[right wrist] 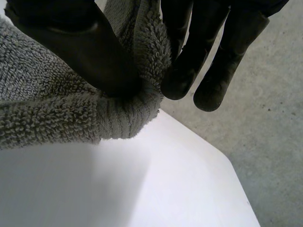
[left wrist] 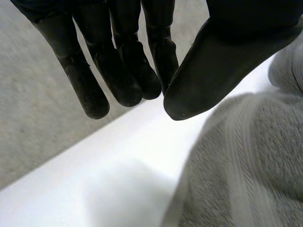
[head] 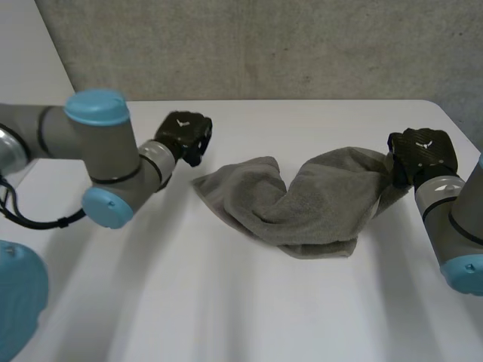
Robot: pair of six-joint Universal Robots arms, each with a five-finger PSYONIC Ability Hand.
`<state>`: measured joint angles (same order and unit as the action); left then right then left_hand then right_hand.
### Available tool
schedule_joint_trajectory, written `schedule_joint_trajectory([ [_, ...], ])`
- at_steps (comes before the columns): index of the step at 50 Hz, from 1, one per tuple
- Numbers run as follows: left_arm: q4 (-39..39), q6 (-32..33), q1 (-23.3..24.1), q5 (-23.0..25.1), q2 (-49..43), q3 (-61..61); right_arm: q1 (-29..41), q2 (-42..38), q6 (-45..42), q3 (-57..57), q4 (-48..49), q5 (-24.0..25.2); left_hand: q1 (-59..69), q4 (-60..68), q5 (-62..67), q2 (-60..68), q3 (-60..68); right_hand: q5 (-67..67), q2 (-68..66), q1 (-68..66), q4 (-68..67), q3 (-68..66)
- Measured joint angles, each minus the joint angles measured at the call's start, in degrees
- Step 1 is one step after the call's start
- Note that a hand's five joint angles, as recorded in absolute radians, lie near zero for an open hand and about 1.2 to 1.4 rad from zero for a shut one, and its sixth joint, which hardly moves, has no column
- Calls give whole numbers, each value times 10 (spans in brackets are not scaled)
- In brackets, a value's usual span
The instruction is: Fold the towel.
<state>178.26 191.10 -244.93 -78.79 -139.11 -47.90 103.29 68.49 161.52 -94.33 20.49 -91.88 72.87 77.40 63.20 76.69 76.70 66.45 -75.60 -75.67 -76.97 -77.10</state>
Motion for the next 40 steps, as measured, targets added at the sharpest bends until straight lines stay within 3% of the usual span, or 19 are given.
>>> schedule_joint_trajectory([
  [2,7,1,-3,1,12,-13,0,5,-1,-1,-2,2,-95,-120,-100,-116,-114,0,0,0,0,0],
  [6,42,5,-6,2,14,-42,2,8,-3,-4,-4,6,-497,-527,-500,-528,-516,0,0,0,0,0],
  [8,58,6,-6,2,3,-47,3,7,-4,-5,-4,6,-554,-590,-567,-589,-582,0,0,0,0,0],
  [19,79,8,-3,3,-97,7,5,-7,-27,-5,-3,8,-554,-595,-553,-590,-590,0,0,0,0,-1],
  [34,-7,38,-2,7,-189,144,5,-18,-39,-5,-3,9,-480,-532,-481,-522,-523,0,0,0,0,-1],
  [40,-12,61,-1,8,-200,158,5,-19,-44,-6,-3,9,-321,-366,-358,-357,-360,0,0,0,0,-1],
])
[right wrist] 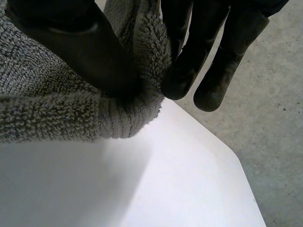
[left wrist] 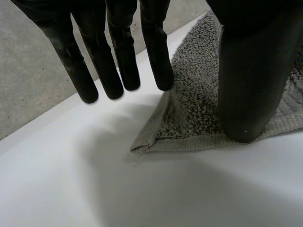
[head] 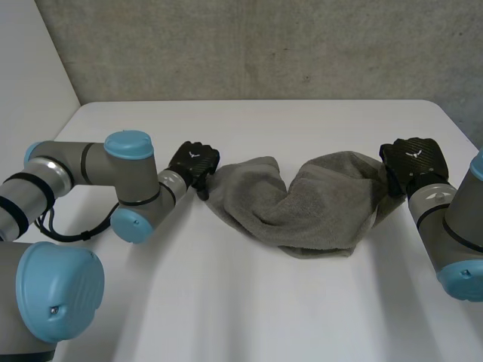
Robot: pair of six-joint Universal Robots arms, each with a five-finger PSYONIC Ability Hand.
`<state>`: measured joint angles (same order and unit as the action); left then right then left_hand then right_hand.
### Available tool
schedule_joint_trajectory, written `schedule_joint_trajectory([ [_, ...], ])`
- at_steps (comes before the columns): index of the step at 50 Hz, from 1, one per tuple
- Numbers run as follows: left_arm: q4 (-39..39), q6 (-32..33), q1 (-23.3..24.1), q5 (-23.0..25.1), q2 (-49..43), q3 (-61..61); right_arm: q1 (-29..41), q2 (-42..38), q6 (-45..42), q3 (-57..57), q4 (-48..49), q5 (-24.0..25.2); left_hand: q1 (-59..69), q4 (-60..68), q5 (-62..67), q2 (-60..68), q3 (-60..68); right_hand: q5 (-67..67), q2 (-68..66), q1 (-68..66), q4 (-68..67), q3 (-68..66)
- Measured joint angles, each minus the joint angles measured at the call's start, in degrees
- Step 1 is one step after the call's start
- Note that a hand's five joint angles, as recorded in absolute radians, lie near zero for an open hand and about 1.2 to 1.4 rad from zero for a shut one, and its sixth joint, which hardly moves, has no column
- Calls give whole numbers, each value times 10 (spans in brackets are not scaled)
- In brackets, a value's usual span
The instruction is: Fold the towel.
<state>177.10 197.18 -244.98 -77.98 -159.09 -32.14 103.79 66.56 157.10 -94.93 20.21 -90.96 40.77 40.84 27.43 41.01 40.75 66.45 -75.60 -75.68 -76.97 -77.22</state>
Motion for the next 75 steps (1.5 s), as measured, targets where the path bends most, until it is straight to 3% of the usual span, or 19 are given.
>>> schedule_joint_trajectory([
  [4,0,5,1,8,-1,0,0,-1,-3,-1,0,0,76,82,54,81,83,0,0,0,0,0],
  [13,-18,4,2,39,1,-3,0,-1,-3,-1,0,0,93,100,109,97,99,0,0,0,0,0],
  [16,-29,4,2,45,2,-3,0,0,-3,-2,0,0,163,177,188,173,173,0,0,0,0,0],
  [19,-44,4,3,53,3,-3,0,0,-3,-2,0,0,304,331,335,327,326,0,0,0,0,0],
  [21,-53,4,3,56,6,-3,0,0,-3,-3,0,0,317,363,365,348,350,0,0,0,0,0],
  [32,-114,3,5,59,66,-44,3,2,-3,-5,0,0,327,370,365,348,351,0,0,0,0,0],
  [46,-133,0,-16,34,259,-262,15,15,-8,-3,-12,3,327,370,365,348,353,0,0,0,0,0],
  [53,-134,-5,-61,15,375,-338,16,80,-18,30,-104,46,327,370,365,348,353,0,-1,0,0,0],
  [58,-142,-24,-96,16,478,-355,12,162,-17,116,-273,121,327,370,368,348,354,0,-1,0,0,-1],
  [63,-153,-61,-124,18,548,-337,7,198,-14,217,-401,163,327,371,370,348,356,0,-3,0,0,-1],
  [69,-173,-99,-152,18,561,-269,6,171,-15,367,-483,172,328,373,370,348,357,2,-4,0,0,-1],
  [75,-180,-121,-169,12,481,-170,20,72,-17,494,-489,143,330,373,370,348,357,2,-4,0,0,-1],
])
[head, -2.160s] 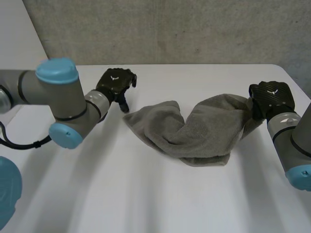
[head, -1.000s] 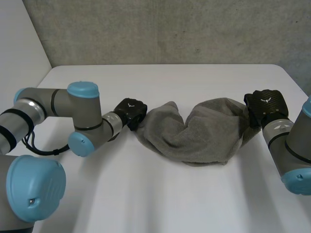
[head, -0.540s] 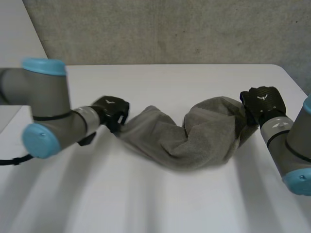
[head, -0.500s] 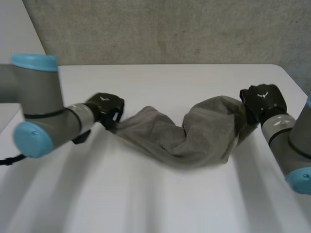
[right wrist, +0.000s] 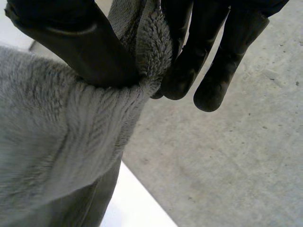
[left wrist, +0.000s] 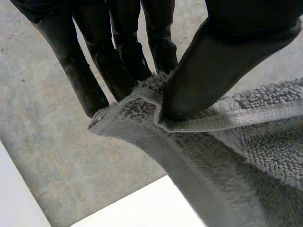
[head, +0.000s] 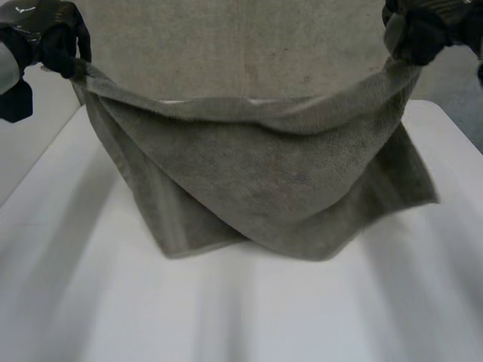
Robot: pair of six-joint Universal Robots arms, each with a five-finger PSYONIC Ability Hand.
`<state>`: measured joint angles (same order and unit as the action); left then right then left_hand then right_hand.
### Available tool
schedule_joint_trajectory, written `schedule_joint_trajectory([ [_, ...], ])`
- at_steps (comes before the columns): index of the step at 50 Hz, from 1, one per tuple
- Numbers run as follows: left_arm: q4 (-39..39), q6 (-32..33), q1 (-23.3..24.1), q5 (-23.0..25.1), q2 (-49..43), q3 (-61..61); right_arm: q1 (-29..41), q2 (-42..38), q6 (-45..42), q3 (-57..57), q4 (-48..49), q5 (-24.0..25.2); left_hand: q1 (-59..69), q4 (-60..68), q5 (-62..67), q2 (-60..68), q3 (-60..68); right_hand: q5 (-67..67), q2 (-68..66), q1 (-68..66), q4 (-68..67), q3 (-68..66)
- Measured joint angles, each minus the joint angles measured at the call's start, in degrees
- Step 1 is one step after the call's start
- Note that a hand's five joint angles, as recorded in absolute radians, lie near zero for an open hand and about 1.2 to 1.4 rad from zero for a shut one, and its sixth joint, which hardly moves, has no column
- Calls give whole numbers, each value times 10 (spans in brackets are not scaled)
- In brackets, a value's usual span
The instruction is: Fold the towel.
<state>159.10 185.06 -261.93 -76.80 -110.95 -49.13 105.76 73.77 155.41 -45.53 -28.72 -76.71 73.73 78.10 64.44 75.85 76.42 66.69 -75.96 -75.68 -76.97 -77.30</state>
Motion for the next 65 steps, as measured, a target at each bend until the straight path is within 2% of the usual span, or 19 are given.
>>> schedule_joint_trajectory([
  [3,1,-9,-1,-3,-56,67,23,-73,-2,85,13,-41,0,0,0,0,1,0,0,0,0,0],
  [7,5,-36,1,-22,-158,238,65,-188,1,258,73,-121,2,0,0,2,3,0,0,0,0,0],
  [11,22,-74,2,-45,-221,382,82,-230,23,359,149,-172,3,0,0,2,3,0,0,0,0,0],
  [14,47,-113,3,-59,-225,443,85,-227,49,384,192,-184,3,0,0,2,4,0,0,0,0,0],
  [17,80,-160,4,-69,-201,458,84,-208,83,378,217,-164,3,0,0,2,4,1,0,0,0,0],
  [22,100,-200,-2,-66,-145,354,78,-182,102,322,177,-67,3,0,0,2,4,2,0,0,0,0],
  [24,98,-205,-7,-56,-122,264,70,-178,90,276,128,-13,3,0,1,2,4,2,0,0,0,0],
  [29,92,-212,-18,-34,-75,88,48,-176,19,143,41,49,3,0,3,3,5,2,0,0,0,0],
  [32,89,-216,-26,-20,-47,-24,29,-175,-38,40,23,59,3,0,3,3,6,2,0,0,0,0],
  [36,103,-203,-42,10,-15,-190,2,-171,-95,-108,54,56,3,1,3,4,6,2,0,0,0,0],
  [41,202,-65,-92,75,-40,-377,-25,-161,-115,-257,139,22,3,1,3,4,8,2,0,0,0,0],
  [45,201,10,-118,95,-51,-433,-37,-122,-99,-326,173,-12,3,1,3,7,8,2,0,0,0,0],
  [49,140,26,-126,100,-21,-443,-55,-60,-66,-367,176,-25,3,1,3,9,8,2,-6,0,0,0],
  [52,91,22,-133,103,17,-446,-81,3,-39,-392,165,-15,3,1,3,9,9,2,-8,0,0,0],
  [55,53,12,-147,116,64,-454,-112,61,-22,-408,140,11,3,1,3,10,10,2,-8,0,0,0],
  [58,35,-6,-167,145,102,-466,-143,103,-17,-414,97,61,3,1,3,11,10,2,-8,0,0,0],
  [65,30,-32,-186,191,126,-476,-171,121,-29,-403,29,139,3,1,9,11,10,2,-8,0,0,-1],
])
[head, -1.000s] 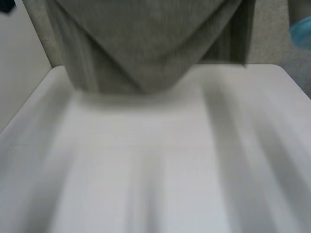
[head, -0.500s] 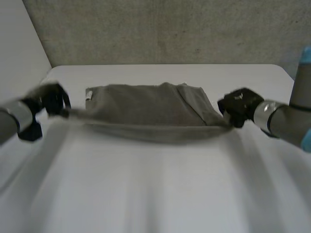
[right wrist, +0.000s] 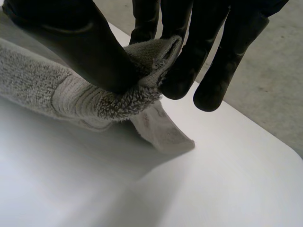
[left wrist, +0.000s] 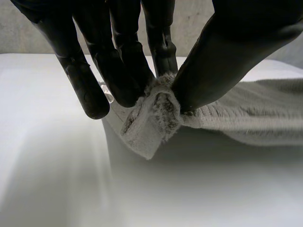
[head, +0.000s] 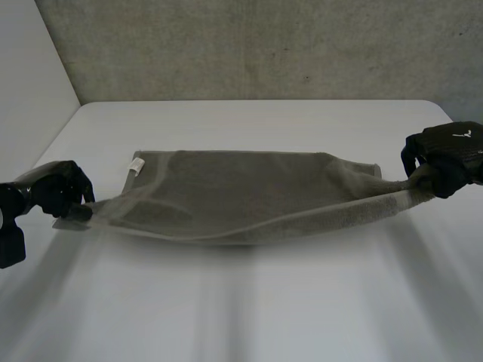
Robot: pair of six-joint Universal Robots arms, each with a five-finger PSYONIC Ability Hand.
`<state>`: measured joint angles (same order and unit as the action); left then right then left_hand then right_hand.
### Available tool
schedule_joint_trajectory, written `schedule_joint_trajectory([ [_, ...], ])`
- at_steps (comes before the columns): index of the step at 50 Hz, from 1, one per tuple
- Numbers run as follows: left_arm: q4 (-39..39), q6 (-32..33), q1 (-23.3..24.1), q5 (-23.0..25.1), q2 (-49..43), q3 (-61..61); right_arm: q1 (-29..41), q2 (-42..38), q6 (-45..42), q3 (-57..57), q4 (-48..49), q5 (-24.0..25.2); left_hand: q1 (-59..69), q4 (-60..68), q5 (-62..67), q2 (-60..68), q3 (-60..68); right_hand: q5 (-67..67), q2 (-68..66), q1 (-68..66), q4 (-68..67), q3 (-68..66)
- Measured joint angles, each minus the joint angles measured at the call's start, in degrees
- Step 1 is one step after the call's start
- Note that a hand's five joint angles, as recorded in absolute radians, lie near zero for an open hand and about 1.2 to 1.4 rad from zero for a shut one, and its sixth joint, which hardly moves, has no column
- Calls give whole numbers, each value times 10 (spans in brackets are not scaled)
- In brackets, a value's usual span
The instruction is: Fold the towel.
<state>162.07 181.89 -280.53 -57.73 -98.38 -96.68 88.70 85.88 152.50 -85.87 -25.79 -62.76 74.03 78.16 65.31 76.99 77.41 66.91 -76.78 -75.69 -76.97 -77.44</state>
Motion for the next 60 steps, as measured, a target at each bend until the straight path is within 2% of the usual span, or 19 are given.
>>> schedule_joint_trajectory([
  [8,-14,-13,4,6,5,14,3,-3,-18,9,-25,9,0,0,0,0,0,0,0,0,0,0],
  [16,-40,-20,5,7,55,23,-12,19,-84,4,-65,3,0,0,0,0,0,0,0,0,0,0],
  [23,-43,-38,2,6,78,54,-58,34,-135,18,-76,1,0,0,0,0,0,0,0,0,0,0],
  [29,-41,-58,0,5,58,95,-94,12,-149,36,-73,0,0,0,0,0,0,0,0,0,0,0],
  [32,-41,-65,4,5,31,110,-94,-18,-142,52,-70,-5,0,0,0,2,0,0,0,0,0,0],
  [36,-37,-83,27,2,-43,147,-55,-79,-106,93,-61,-24,0,0,0,3,0,0,0,0,0,0],
  [40,-34,-103,61,-5,-125,201,-7,-137,-70,138,-44,-58,0,0,4,3,0,1,0,-3,0,0],
  [45,-31,-128,100,-34,-257,326,44,-225,-38,209,-13,-126,0,0,5,3,0,1,0,-3,0,0],
  [50,-30,-135,112,-68,-350,443,74,-294,-16,267,11,-173,0,0,5,3,0,1,0,-3,0,0],
  [60,-29,-134,124,-123,-472,628,110,-395,12,360,61,-259,0,0,5,3,0,2,0,-3,0,0],
])
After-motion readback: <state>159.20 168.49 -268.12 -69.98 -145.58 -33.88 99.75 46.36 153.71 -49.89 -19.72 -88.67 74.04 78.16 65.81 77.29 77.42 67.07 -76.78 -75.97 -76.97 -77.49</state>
